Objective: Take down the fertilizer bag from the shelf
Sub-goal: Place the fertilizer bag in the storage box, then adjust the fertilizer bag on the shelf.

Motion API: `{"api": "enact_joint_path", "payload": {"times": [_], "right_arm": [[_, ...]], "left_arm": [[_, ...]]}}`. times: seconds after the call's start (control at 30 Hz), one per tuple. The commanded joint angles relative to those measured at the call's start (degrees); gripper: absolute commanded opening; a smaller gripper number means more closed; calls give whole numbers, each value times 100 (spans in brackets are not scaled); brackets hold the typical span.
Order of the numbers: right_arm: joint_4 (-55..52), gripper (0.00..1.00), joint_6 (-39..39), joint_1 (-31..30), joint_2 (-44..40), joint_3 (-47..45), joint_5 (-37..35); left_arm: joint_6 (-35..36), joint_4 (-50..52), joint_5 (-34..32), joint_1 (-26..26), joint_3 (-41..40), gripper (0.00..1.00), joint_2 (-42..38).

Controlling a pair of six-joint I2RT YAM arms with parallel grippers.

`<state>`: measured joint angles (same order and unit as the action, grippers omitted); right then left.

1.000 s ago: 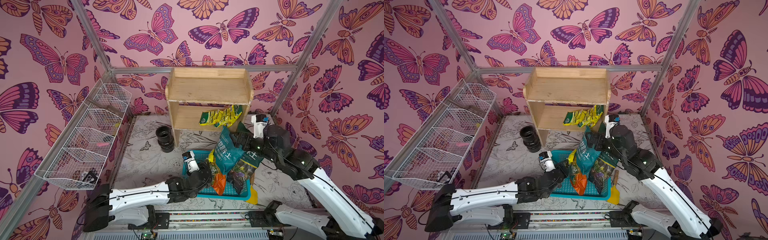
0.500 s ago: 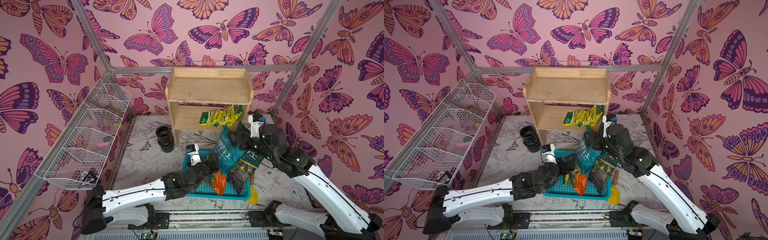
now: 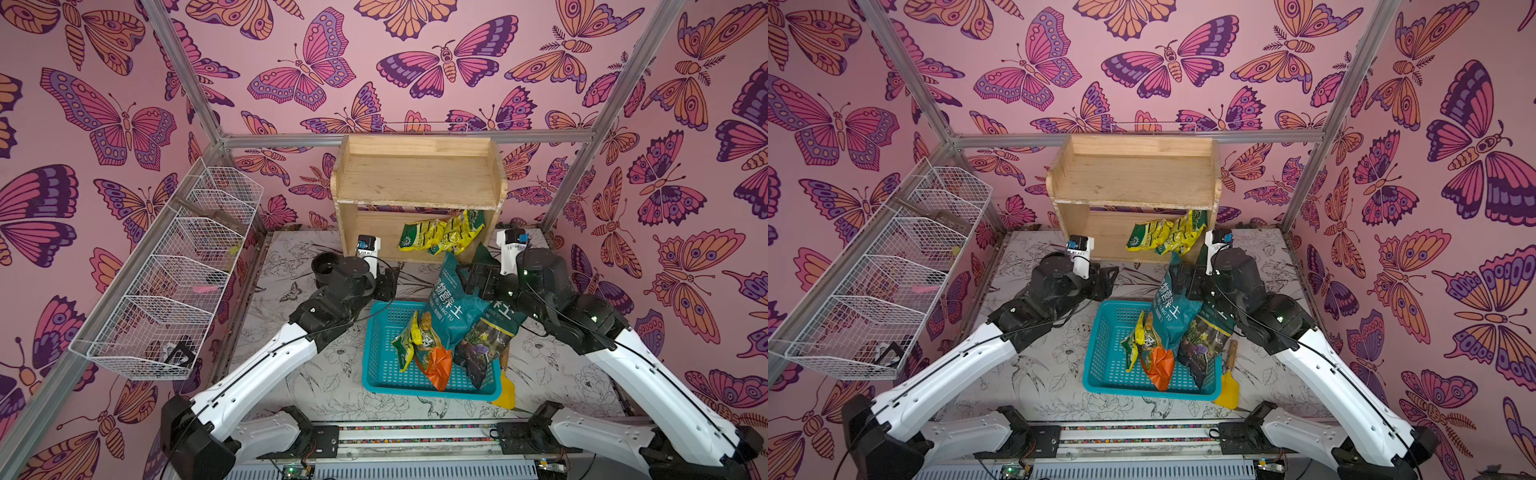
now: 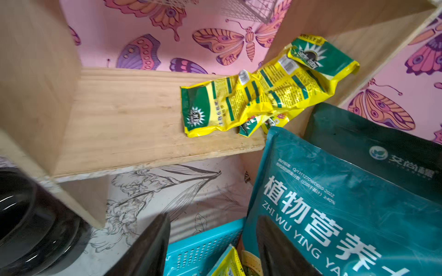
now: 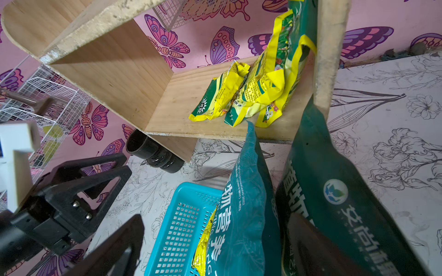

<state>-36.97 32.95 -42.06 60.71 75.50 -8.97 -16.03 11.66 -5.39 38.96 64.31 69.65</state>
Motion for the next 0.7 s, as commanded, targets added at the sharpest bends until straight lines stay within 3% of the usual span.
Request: {"api": "enact_joint_path", "payload": {"times": [0.0, 0.13, 0.33, 0.67], "right_arm": [[-96, 97, -62, 45, 38, 114, -105], [-108, 97, -47, 109, 33, 35, -114], [-118, 98, 8, 374, -143, -200, -181], [-151, 97, 177, 785, -383, -724, -138]], "left_arm": [[1377, 534, 934, -28, 400, 57, 577], [1892, 527, 1081, -44, 847, 61, 1115], [2068, 374, 1149, -72, 1489, 67, 1852], [1460, -550, 1402, -213, 2194, 67, 2639]]}}
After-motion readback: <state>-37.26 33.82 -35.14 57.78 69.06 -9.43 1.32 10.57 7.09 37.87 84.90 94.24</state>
